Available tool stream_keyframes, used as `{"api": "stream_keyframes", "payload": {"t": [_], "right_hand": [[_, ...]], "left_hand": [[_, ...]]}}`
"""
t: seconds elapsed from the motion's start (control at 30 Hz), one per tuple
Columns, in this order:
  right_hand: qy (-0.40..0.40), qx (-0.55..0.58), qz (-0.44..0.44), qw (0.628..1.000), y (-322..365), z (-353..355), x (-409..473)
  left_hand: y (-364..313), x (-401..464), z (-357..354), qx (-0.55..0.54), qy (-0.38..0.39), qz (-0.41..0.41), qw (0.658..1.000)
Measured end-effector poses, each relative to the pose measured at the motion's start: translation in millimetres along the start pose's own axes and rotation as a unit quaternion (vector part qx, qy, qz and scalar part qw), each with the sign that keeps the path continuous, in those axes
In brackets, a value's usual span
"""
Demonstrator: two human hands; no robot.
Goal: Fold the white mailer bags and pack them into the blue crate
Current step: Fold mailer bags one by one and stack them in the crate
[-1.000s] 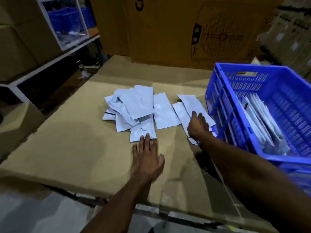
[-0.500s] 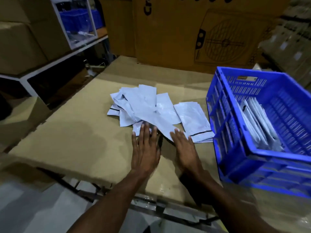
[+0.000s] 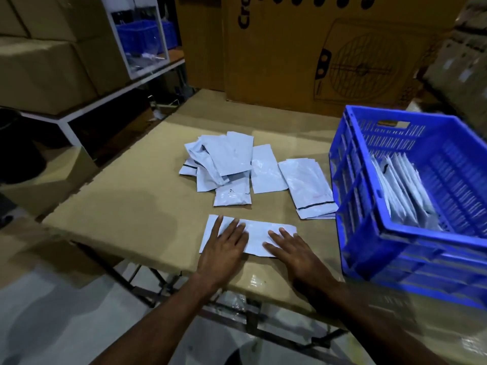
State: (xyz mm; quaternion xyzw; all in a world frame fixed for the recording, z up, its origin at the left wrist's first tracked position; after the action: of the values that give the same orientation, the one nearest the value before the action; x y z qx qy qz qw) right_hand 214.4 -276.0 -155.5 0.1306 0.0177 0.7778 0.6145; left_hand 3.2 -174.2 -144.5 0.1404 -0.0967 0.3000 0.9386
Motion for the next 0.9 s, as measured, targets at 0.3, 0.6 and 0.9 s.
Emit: {"api": "stream_keyframes", "payload": {"t": [0.3, 0.6, 0.9], "right_hand": [[-0.046, 0.122, -0.093, 0.987, 33.0, 23.1, 24.1], [0.032, 0.023, -0.126, 0.991, 48.2, -7.7, 45.0], [0.089, -0.028, -0.200, 0.975, 19.5, -0.2, 26.0]], "left_hand": [[-1.1, 10.8, 11.5, -0.174, -0.025, 0.049, 0.983], [-12.7, 14.5, -4.2, -0.251, 0.084, 0.091, 0.960], [9.0, 8.6, -5.7, -0.149, 0.179, 0.106, 0.967]]}}
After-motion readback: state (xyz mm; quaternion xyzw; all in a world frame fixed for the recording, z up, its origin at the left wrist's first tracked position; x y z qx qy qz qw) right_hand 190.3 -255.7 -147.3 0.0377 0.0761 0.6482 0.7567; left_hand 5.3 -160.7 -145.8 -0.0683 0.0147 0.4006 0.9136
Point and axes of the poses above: each hand's wrist, its own x-axis towards the middle knuckle, its own z-axis out of the back of the hand, y = z × x, the point moved 2 cm from there along x, towards the middle knuckle, and after that the axes turned 2 degrees about -z, right-handed, at the moved point
